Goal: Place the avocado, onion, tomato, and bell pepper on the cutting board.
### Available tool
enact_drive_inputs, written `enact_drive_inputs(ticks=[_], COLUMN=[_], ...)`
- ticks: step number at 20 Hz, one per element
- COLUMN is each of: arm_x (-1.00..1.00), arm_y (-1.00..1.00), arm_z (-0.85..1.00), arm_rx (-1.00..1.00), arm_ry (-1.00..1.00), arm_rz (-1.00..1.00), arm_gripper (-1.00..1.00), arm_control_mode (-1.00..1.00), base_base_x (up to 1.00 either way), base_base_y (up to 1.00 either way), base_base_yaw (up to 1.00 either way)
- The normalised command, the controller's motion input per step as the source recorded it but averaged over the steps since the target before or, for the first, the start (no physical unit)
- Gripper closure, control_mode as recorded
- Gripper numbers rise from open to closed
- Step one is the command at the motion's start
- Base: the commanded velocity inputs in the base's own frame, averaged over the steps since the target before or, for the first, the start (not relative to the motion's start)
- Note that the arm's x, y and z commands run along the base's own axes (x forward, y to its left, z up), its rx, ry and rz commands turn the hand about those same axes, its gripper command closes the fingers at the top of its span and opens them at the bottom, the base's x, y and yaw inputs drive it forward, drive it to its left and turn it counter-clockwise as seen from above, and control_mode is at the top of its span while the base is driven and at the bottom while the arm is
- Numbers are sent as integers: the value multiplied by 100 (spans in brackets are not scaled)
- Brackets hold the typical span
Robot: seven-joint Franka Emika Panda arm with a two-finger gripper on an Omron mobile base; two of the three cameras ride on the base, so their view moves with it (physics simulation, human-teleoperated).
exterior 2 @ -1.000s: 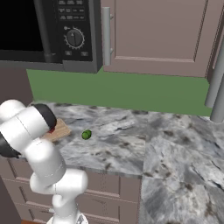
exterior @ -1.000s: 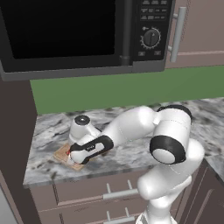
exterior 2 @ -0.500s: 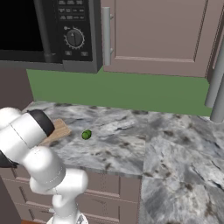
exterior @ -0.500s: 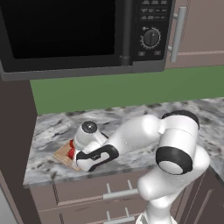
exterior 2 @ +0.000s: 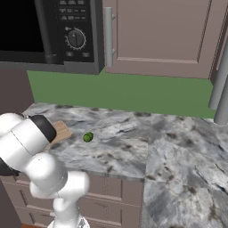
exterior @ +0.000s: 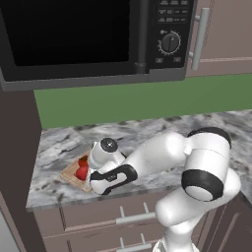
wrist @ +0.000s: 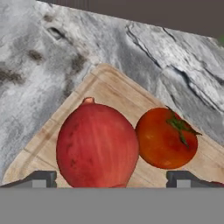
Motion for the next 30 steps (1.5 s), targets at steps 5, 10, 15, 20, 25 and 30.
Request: enact_drive_inputs(ticks=[5, 10, 15, 20, 25, 30], arm_x=[-24, -39, -48, -50, -42, -31], arm_y=[-23, -35, -37, -43, -49, -49], arm_z=[40, 50, 57, 69, 87, 92], arm_rx=[4, 3, 3, 6, 10, 9], arm_ry=[-9, -1, 0, 3, 21, 31], arm_rz=[0, 0, 0, -9, -22, -28], arm_gripper=[-100, -100, -100, -100, -100, -100], arm_control_mode=[-100, -100, -100, -100, -100, -100], base_base_x=[0, 0, 0, 0, 0, 0], base_base_y=[0, 0, 0, 0, 0, 0], base_base_yaw=[0, 0, 0, 0, 0, 0])
